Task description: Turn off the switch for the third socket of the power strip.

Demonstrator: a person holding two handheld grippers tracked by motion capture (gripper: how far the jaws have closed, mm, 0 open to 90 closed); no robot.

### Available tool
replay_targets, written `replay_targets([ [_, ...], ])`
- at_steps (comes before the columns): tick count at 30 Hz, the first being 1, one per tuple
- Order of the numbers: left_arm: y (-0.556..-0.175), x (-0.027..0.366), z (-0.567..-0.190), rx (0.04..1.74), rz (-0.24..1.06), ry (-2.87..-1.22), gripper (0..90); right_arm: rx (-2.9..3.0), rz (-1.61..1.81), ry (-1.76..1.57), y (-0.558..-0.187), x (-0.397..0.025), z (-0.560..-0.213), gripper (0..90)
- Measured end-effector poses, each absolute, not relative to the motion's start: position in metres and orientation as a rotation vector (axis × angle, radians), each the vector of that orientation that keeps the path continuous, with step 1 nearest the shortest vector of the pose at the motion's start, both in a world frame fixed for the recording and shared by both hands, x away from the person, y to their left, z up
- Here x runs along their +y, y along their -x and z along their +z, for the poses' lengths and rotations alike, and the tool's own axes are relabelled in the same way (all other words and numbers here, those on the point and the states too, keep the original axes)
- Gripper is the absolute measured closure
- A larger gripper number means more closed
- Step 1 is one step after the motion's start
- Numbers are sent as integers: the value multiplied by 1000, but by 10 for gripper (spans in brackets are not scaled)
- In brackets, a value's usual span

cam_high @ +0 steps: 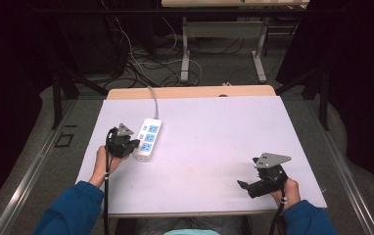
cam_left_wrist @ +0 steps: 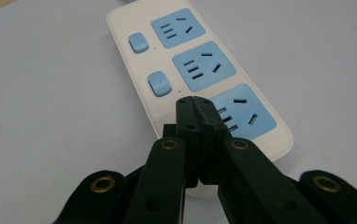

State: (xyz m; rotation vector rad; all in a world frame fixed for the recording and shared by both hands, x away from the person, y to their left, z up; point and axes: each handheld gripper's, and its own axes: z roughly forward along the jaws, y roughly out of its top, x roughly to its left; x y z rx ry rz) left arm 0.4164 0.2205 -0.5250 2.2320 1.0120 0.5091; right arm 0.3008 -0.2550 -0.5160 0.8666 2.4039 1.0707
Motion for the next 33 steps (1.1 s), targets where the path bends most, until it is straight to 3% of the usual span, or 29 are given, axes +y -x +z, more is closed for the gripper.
replay_targets([
  [33, -419, 222, -529, 1019, 464, -2249, 900, 2420, 1059, -864, -302, -256, -516, 39],
])
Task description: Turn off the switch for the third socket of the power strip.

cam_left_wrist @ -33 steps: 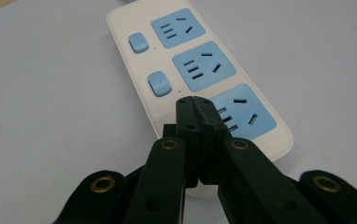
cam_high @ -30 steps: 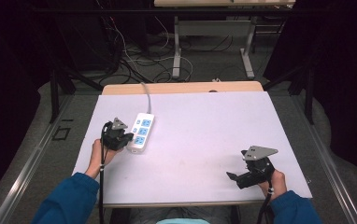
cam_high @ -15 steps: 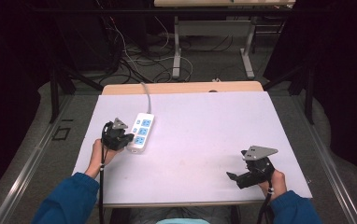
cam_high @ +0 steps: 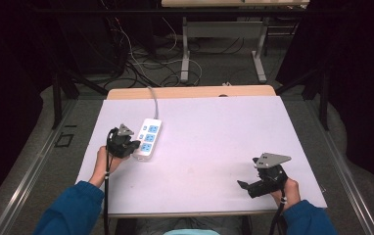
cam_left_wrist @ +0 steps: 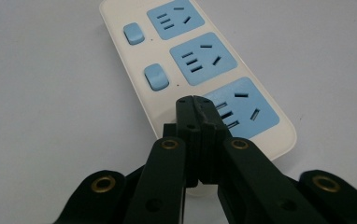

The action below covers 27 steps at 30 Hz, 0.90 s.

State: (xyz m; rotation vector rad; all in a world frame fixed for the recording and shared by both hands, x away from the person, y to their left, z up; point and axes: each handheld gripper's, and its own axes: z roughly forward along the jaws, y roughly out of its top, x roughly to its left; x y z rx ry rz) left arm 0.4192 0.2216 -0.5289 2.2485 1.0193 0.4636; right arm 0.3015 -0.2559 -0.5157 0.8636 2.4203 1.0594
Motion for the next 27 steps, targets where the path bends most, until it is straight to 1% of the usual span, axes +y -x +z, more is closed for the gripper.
replay_targets([
  [27, -419, 222, -530, 1015, 471, -2240, 900, 2422, 1061, -863, -301, -256, -516, 40],
])
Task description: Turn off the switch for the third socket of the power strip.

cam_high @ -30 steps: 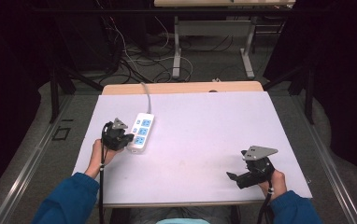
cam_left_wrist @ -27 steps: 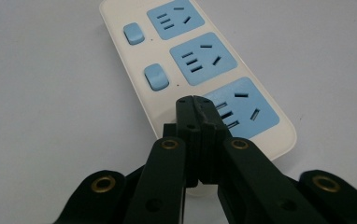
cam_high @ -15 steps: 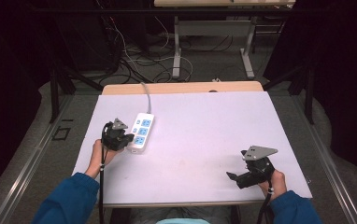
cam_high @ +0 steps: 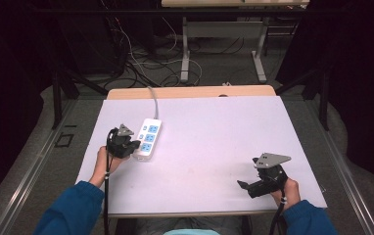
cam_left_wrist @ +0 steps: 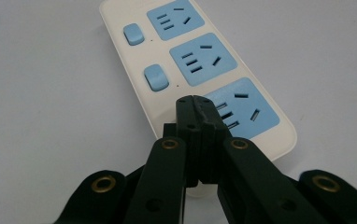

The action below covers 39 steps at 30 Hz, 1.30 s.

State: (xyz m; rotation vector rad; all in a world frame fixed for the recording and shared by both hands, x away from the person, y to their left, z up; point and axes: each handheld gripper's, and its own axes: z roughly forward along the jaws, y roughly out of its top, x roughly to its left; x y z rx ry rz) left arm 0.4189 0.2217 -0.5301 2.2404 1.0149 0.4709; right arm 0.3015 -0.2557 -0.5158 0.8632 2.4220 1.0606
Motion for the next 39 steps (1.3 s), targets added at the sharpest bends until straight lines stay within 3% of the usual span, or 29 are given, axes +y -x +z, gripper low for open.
replay_targets([
  [39, -418, 221, -531, 1012, 479, -2236, 900, 2409, 1071, -847, -303, -256, -517, 40],
])
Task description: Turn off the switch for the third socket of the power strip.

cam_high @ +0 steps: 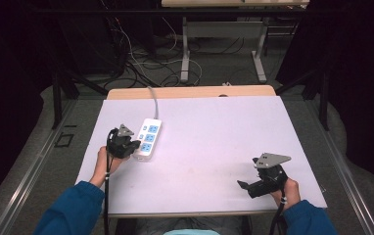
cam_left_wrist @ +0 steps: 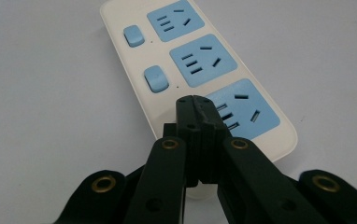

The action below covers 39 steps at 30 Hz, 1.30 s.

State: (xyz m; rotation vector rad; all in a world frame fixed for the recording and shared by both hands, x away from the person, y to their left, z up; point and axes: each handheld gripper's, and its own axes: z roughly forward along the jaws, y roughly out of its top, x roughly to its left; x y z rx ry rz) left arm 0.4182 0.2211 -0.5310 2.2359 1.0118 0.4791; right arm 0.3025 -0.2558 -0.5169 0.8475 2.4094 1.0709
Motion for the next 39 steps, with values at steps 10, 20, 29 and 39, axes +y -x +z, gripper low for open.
replay_targets([
  [10, -418, 221, -532, 1009, 489, -2218, 900, 2413, 1065, -850, -302, -256, -517, 40],
  [20, -417, 220, -532, 1006, 502, -2226, 900, 2413, 1069, -864, -302, -255, -517, 40],
  [29, -417, 221, -533, 1014, 494, -2222, 900, 2408, 1070, -852, -302, -256, -517, 40],
  [39, -417, 220, -533, 1010, 503, -2229, 900, 2413, 1066, -846, -302, -256, -517, 40],
])
